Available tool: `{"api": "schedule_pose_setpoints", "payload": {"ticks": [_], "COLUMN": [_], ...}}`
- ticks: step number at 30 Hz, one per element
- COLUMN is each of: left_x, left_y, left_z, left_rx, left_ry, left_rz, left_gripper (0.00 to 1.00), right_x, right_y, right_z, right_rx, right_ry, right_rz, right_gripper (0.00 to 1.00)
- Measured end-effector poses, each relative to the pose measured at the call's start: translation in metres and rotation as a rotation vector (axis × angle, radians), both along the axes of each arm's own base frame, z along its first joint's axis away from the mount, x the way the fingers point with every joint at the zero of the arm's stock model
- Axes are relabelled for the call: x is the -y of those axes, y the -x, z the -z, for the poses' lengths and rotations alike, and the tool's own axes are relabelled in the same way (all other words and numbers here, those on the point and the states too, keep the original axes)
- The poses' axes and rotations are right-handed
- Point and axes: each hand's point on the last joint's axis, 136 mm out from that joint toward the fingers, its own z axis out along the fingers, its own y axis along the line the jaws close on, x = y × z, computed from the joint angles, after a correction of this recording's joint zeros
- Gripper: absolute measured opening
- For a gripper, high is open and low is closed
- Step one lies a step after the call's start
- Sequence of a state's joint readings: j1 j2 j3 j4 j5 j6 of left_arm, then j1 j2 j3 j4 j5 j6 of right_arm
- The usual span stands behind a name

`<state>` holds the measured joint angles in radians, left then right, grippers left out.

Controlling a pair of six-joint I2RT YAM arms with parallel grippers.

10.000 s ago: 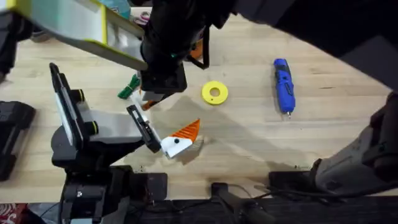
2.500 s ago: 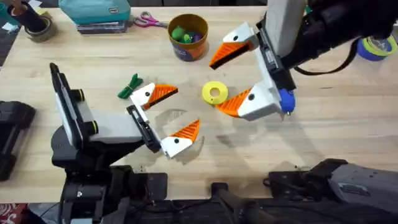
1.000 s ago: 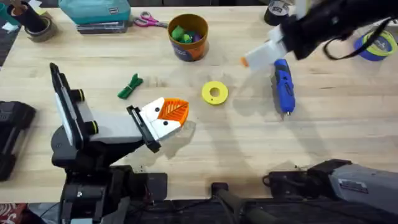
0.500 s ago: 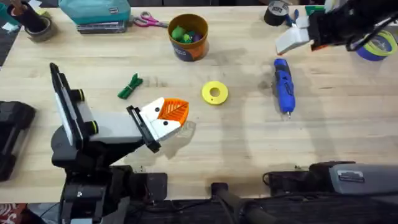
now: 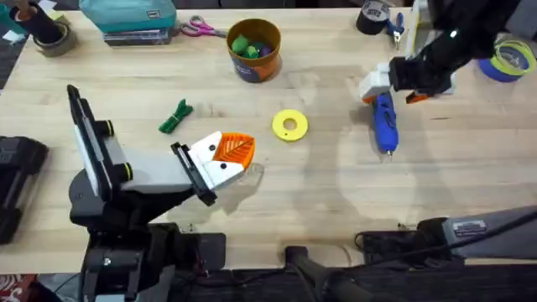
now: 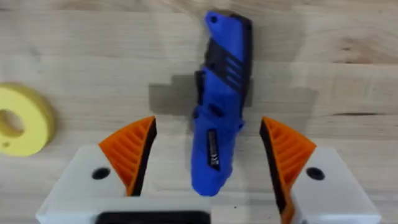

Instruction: Pick up the gripper from the table and insert it into the empty holder that is missing its gripper. Then pick up a screw, insert it into the mounting hole, and use the screwdriver to tighten it. Finally, clean up the table by picking up the vegetable and placing it into the bucket.

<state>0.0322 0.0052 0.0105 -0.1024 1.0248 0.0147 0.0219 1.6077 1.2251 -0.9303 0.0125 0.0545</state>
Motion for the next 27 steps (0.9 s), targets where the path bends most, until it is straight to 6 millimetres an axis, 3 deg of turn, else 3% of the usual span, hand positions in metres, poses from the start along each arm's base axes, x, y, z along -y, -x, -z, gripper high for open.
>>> {"api": "schedule_pose_setpoints", "payload": {"ticks": [1,4,16,27], "left_x": [0.0,0.0,0.0,0.0], "left_y": [0.0,0.0,0.0,0.0], "left_z": [0.0,0.0,0.0,0.0], "left_rx": [0.0,0.0,0.0,0.0], "left_ry": [0.0,0.0,0.0,0.0], "left_rz": [0.0,0.0,0.0,0.0], "left_gripper": [0.004,0.004,0.004,0.004], "right_x": [0.008,0.011,0.014,0.014], "right_y": [0.001,-0.004,-0.02,-0.022], "right_z": [0.01,0.015,0.056,0.065], "right_rx": [0.002,0.027,-0.013,-0.025], "right_ry": [0.041,0.059,0.071,0.067], "right_rz": [0.025,0.037,0.046,0.049], "right_gripper": [0.997,0.996,0.996,0.996]}}
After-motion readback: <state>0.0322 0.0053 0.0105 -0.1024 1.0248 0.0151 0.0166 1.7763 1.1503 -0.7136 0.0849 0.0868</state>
